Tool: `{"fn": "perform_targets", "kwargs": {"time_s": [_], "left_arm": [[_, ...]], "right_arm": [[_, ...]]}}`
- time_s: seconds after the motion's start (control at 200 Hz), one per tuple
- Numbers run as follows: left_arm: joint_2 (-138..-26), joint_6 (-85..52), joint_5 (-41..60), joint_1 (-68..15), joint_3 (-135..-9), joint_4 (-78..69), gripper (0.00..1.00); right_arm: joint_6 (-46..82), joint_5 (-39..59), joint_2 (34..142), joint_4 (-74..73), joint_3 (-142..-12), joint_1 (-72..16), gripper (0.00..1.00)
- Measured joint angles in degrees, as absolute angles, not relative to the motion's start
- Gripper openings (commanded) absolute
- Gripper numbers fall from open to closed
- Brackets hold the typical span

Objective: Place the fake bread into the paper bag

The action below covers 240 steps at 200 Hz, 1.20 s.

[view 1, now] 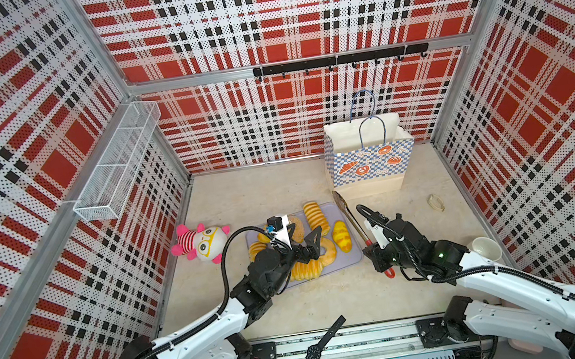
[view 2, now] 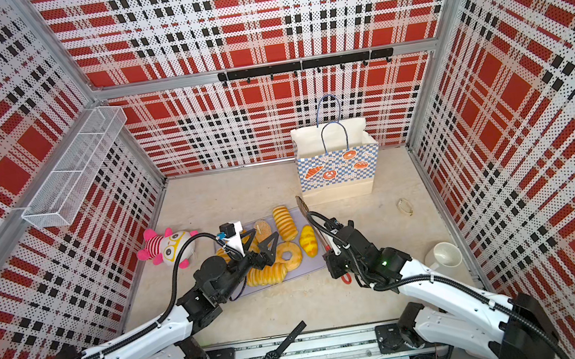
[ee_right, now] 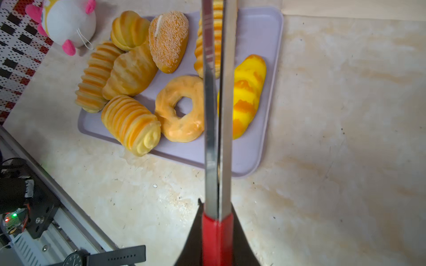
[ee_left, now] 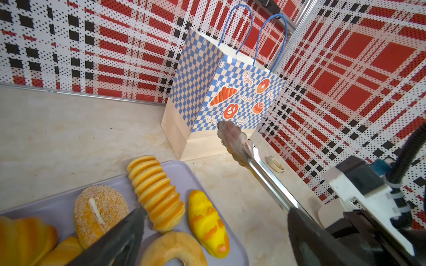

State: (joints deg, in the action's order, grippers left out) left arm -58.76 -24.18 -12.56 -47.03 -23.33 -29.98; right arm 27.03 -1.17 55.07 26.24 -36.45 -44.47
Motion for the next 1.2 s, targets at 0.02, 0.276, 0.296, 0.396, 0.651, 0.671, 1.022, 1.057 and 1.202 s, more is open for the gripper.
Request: {"fn": "perform_targets", "kwargs": {"time_s": [0.02, 0.276, 0.296, 0.396, 0.651, 0.671, 1.022, 1.057, 1.202], "left_arm": [[-59.22, -24.32, -12.62, -47.03, -23.51, -29.80, 0.98], [-61.67, -25.54, -14.00, -46.83, -25.91, -25.17, 0.98], [-61.60, -25.54, -13.93, -46.61, -25.96, -24.93, 0.98], [-61.25, -25.56, -12.93, -45.25, -25.96, -23.94, 0.98], [-60.77, -25.91, -11.49, -43.03, -25.96, -23.11, 0.99], [-60.82, -25.98, -11.31, -43.03, -25.96, -23.09, 0.99], [-64.14, -26.81, -8.54, -43.05, -25.98, -22.48, 0.99], [-64.20, -26.81, -8.25, -43.05, -26.00, -22.48, 0.99], [-64.88, -26.83, -7.31, -43.07, -26.44, -22.46, 0.99]], "right_arm": [[27.09, -1.48, 55.07, 26.74, -36.45, -44.47, 0.00], [28.10, 0.62, 57.54, 32.10, -37.98, -44.47, 0.00], [28.14, 0.93, 57.78, 32.58, -38.24, -44.47, 0.00], [28.29, 1.04, 58.17, 35.27, -39.66, -44.47, 0.00], [28.14, -0.80, 56.14, 40.82, -42.59, -44.47, 0.04], [28.23, 0.12, 55.90, 41.15, -42.59, -44.45, 0.05], [29.69, 0.03, 54.94, 48.29, -43.27, -44.47, 0.20], [29.91, -0.34, 55.31, 48.62, -43.42, -44.49, 0.23], [30.35, 0.45, 56.53, 50.00, -43.64, -44.51, 0.26]]}}
